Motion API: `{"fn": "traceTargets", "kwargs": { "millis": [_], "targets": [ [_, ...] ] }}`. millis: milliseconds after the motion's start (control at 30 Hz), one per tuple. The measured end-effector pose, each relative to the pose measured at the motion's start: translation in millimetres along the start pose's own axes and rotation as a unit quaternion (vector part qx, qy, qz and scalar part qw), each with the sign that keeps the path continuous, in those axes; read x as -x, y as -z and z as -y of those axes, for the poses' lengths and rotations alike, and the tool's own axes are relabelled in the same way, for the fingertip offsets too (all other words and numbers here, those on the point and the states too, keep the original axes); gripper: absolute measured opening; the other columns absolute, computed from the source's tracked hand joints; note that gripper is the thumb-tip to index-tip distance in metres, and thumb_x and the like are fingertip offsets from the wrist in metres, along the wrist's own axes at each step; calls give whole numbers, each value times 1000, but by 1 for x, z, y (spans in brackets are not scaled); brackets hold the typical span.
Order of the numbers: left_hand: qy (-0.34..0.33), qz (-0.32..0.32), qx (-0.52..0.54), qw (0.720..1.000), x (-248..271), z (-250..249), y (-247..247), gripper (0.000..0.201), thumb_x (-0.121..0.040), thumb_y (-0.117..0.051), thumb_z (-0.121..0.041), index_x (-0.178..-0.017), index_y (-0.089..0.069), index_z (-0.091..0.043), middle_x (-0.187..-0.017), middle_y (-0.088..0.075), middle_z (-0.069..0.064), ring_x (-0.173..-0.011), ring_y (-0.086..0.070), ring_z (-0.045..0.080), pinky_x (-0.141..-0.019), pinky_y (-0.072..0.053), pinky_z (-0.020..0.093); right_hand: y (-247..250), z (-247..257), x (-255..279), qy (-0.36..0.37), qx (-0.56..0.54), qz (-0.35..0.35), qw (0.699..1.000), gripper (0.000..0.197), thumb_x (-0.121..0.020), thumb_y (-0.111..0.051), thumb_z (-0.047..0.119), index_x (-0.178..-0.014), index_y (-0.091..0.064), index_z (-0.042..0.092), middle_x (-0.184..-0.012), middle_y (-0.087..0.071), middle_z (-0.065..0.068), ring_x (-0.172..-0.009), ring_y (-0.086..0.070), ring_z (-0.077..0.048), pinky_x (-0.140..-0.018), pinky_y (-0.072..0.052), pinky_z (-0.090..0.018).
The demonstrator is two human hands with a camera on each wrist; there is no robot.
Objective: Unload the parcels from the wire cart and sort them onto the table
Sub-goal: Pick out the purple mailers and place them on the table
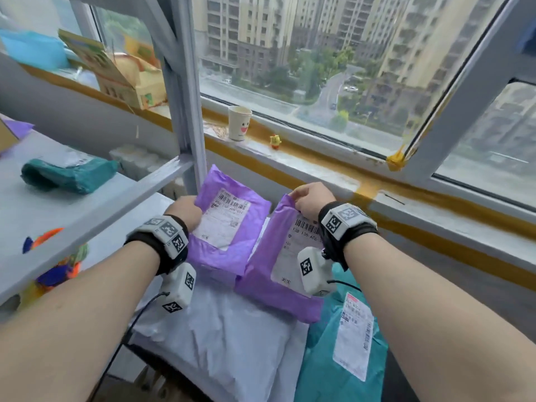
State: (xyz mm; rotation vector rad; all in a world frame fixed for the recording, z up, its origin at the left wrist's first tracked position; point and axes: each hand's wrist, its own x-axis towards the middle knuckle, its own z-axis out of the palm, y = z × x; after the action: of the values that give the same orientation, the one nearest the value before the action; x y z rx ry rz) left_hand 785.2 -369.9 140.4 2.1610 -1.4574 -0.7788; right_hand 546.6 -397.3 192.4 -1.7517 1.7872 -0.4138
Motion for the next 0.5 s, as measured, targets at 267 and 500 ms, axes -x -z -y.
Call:
{"fn": "traceTargets", "kwargs": {
  "millis": [267, 500],
  "targets": [
    [3, 112, -98, 989, -38, 27, -23, 29, -94, -42, -9, -115, -59, 1, -123, -58, 21, -113, -54, 35, -90, -41, 33, -38, -19, -6, -99, 70, -2, 993, 42, -84, -61, 26, -126, -58, 28, -134, -56, 2, -121, -53, -22, -104, -42, -33],
    [-37, 131, -103, 985, -41, 20, -26, 30, -97, -40, -10, -117, -58, 1, -125, -58, 20, -114, -54, 34, -92, -41, 32, -48, -42, 21, -190, 81, 106, 973, 81, -81, -69, 45, -147, -31, 18, -151, -35, 0, -136, -38, -21, -108, -30, -29]
  ]
}}
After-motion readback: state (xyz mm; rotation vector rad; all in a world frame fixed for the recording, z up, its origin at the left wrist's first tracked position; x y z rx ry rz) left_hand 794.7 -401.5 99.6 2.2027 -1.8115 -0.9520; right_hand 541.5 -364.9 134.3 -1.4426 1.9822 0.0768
